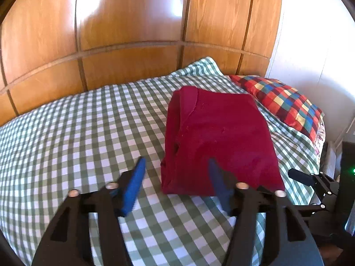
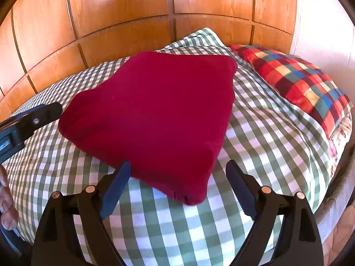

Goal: Fold small clothes

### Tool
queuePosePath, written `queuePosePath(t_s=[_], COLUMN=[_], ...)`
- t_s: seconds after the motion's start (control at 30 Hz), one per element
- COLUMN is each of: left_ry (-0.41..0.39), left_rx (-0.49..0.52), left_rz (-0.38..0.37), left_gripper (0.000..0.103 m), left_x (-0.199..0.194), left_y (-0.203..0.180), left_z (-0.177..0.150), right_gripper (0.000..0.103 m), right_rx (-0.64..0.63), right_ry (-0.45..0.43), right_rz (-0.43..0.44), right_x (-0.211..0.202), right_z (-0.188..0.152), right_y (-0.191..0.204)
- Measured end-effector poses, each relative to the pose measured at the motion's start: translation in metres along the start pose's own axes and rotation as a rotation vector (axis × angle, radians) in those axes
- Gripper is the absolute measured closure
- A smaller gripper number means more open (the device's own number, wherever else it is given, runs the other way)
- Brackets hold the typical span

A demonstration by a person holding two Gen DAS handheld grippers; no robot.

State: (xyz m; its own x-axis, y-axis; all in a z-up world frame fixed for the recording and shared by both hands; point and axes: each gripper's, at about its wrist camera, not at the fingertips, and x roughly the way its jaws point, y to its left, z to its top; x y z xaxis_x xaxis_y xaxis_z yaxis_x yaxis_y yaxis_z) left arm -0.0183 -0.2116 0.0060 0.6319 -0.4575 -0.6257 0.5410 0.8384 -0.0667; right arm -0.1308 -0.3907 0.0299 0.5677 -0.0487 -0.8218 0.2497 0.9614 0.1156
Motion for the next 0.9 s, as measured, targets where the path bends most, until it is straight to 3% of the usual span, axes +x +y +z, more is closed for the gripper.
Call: queuePosePath(t_s=[0.07,0.17,0.33,0.57,0.9], left_ry=[-0.021,-0.043,-0.087,-0.111,-0.13], left_rx=[0.005,0.011,0.014,-0.021,-0.014], left_rz=[0.013,0.051,0.125,0.156,0.186], left_gripper=[0.036,0.023,0.014,0.008,0.004], left_x=[-0.01,-0.021,-0.036,-0.048,-0.057], left_y=[-0.002,-0.005,-0.005,0.0,0.001], left_z=[-0.003,-0.004,-0.006,-0.007,-0.008], right_gripper=[0.01,0.002,0.002,0.002,0.002], right_rx=[0.034,0.082,0.131,0.135,0.117], right_ry=[-0.005,-0.032,-0.102,-0.2,-0.195], right_rz=[-0.014,-0.037,-0.096,-0.167,-0.173], right_x=[-0.006,-0.017,-0.04,-0.07,-0.072], right_z=[-0.001,-0.002,0.003,0.005,0.003], right_y=[-0.002,-0.001,0.003,0.014,0.02])
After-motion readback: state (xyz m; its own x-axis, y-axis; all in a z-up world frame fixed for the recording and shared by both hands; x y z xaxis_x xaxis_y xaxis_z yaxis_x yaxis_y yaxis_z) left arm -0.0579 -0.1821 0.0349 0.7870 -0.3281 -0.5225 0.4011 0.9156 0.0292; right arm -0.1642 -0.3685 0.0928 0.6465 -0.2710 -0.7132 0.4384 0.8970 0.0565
